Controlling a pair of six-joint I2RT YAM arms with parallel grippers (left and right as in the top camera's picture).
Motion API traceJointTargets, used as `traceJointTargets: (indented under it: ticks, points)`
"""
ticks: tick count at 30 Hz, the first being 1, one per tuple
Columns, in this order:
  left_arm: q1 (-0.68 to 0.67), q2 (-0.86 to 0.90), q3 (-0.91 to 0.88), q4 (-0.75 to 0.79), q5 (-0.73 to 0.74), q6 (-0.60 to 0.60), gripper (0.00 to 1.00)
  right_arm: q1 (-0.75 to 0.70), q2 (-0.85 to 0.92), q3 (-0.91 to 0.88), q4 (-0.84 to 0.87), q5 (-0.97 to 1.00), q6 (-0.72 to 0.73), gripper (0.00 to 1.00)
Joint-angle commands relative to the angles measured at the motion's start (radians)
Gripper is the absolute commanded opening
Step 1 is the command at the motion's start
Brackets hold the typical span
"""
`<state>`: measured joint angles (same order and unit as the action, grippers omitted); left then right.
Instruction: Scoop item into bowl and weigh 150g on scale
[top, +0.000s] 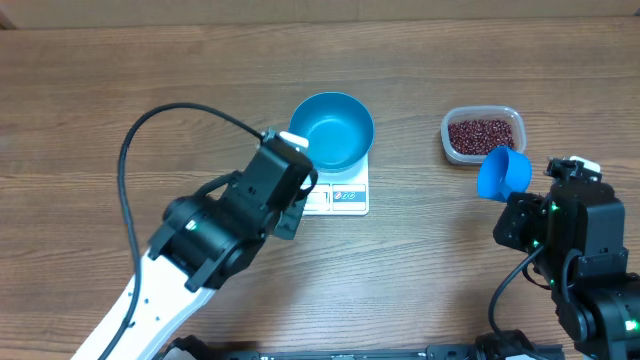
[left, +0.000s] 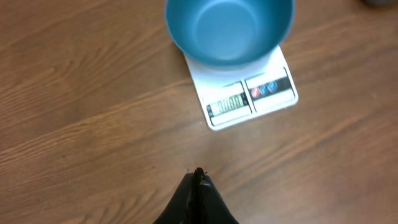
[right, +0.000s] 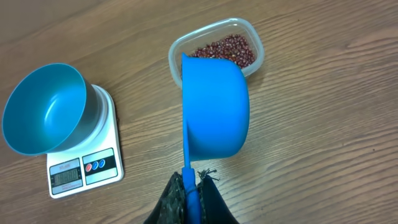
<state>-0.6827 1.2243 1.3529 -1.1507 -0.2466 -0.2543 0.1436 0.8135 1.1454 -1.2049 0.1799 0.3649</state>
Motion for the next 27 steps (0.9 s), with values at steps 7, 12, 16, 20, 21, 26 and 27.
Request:
traceJointTargets:
  ticks: [7, 12, 16, 20, 21, 26, 27]
  points:
    - [0.002, -0.099, 0.013, -0.101, 0.237, 0.038, 0.99, -0.005, -0.004, 0.03, -0.009, -0.003, -0.007, 0.04]
    - [0.002, -0.099, 0.013, -0.105, 0.227, 0.037, 0.99, -0.005, -0.004, 0.03, -0.01, -0.003, -0.008, 0.04]
    - [0.002, -0.099, 0.013, -0.106, 0.213, 0.038, 1.0, -0.005, -0.004, 0.03, -0.009, -0.01, -0.034, 0.04]
    - [0.002, -0.099, 0.013, -0.106, 0.214, 0.038, 0.99, -0.005, -0.004, 0.03, -0.005, -0.01, -0.035, 0.04]
    - [0.002, -0.099, 0.013, -0.106, 0.213, 0.038, 1.0, -0.004, -0.004, 0.03, 0.0, -0.013, -0.053, 0.04]
    - [0.002, -0.099, 0.013, -0.106, 0.213, 0.038, 1.0, -0.003, 0.027, 0.031, 0.09, -0.035, -0.193, 0.04]
    - [0.002, -0.099, 0.013, -0.106, 0.213, 0.038, 1.0, -0.003, 0.05, 0.036, 0.098, -0.036, -0.195, 0.04]
